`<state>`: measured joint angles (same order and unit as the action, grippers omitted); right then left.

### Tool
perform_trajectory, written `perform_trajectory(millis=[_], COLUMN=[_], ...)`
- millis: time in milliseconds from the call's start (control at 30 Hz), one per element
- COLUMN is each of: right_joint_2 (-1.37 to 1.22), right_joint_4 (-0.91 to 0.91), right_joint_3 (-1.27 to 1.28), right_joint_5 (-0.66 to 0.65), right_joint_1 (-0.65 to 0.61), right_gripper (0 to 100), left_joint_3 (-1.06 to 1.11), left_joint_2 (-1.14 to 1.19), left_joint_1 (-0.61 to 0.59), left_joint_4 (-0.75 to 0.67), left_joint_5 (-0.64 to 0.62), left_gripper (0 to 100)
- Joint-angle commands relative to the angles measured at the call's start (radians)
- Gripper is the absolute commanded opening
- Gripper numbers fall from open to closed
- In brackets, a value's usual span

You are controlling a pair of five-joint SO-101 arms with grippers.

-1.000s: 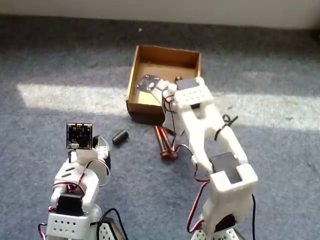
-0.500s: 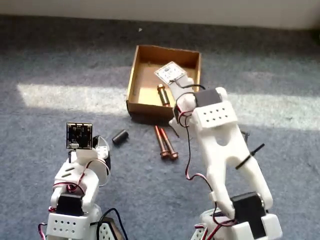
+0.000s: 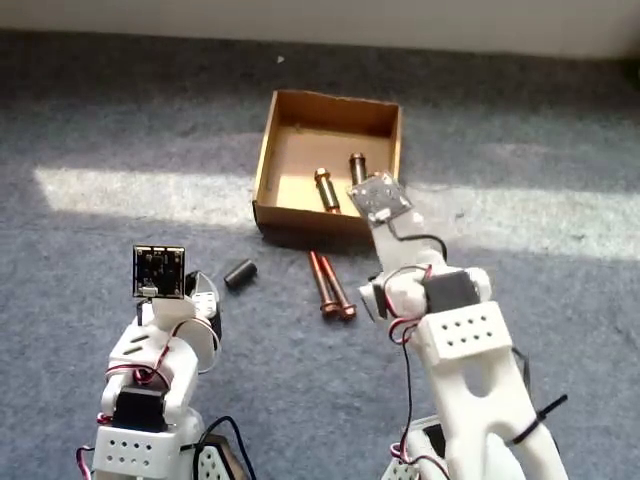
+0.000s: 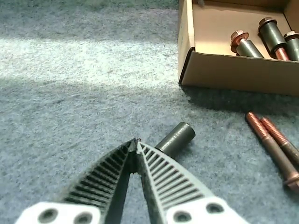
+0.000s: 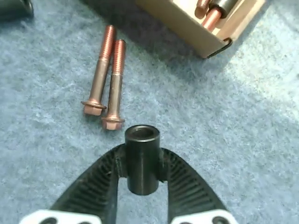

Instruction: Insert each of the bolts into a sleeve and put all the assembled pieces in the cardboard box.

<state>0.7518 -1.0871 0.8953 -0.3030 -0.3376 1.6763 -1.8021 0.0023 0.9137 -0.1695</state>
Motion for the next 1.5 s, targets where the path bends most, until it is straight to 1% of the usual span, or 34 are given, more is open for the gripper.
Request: perform_trajectory(millis=[0, 200, 433, 533, 600, 667, 700, 733, 767, 833, 867, 900, 933, 1033, 1133, 1267, 1367, 1467], right_joint_2=[0.189, 0.447, 0.624, 0.710, 0.776, 0.843, 0.874, 0.903, 0.931, 0.981, 1.003, 1.023, 1.040, 1.081, 1.084, 1.084, 1.082, 1.082], right_joint_4=[0.150, 0.197, 0.197, 0.197, 0.197, 0.197, 0.199, 0.199, 0.199, 0.199, 0.199, 0.199, 0.199, 0.199, 0.199, 0.200, 0.246, 0.269], right_joint_3=[0.153, 0.321, 0.418, 0.460, 0.489, 0.516, 0.529, 0.541, 0.552, 0.572, 0.584, 0.595, 0.604, 0.621, 0.621, 0.618, 0.621, 0.622], right_joint_5=[0.066, 0.069, 0.071, 0.071, 0.071, 0.071, 0.071, 0.071, 0.071, 0.071, 0.071, 0.071, 0.071, 0.071, 0.071, 0.094, 0.137, 0.141], right_joint_1=[0.013, 0.013, 0.015, 0.044, 0.071, 0.091, 0.096, 0.102, 0.108, 0.117, 0.122, 0.124, 0.124, 0.124, 0.143, 0.205, 0.260, 0.314], right_gripper=[0.5, 0.5, 0.5, 0.5, 0.5, 0.5, 0.5, 0.5, 0.5, 0.5, 0.5, 0.5, 0.5, 0.5, 0.5, 0.5, 0.5, 0.5], left_joint_3=[0.021, 0.021, 0.021, 0.021, 0.019, 0.002, -0.008, -0.016, -0.019, -0.018, -0.022, -0.024, -0.036, -0.110, -0.216, -0.354, -0.424, -0.446], left_joint_2=[-0.012, -0.012, -0.012, -0.012, -0.013, -0.013, -0.013, -0.013, -0.013, -0.013, -0.013, -0.013, -0.013, -0.005, -0.004, -0.002, -0.002, -0.001], left_joint_1=[-0.002, -0.002, -0.002, -0.002, -0.016, -0.071, -0.110, -0.142, -0.173, -0.219, -0.226, -0.220, -0.206, -0.159, -0.119, -0.030, 0.053, 0.094], left_joint_4=[-0.002, -0.002, -0.002, -0.002, -0.012, -0.049, -0.068, -0.087, -0.104, -0.143, -0.157, -0.163, -0.161, -0.152, -0.087, 0.006, 0.078, 0.120], left_joint_5=[0.012, 0.012, 0.012, 0.012, 0.015, 0.017, 0.037, 0.086, 0.158, 0.351, 0.442, 0.505, 0.537, 0.548, 0.549, 0.560, 0.643, 0.694], left_gripper=[1, 1, 1, 1, 1, 1, 1, 1, 1, 1, 1, 1, 1, 1, 1, 1, 1, 1])
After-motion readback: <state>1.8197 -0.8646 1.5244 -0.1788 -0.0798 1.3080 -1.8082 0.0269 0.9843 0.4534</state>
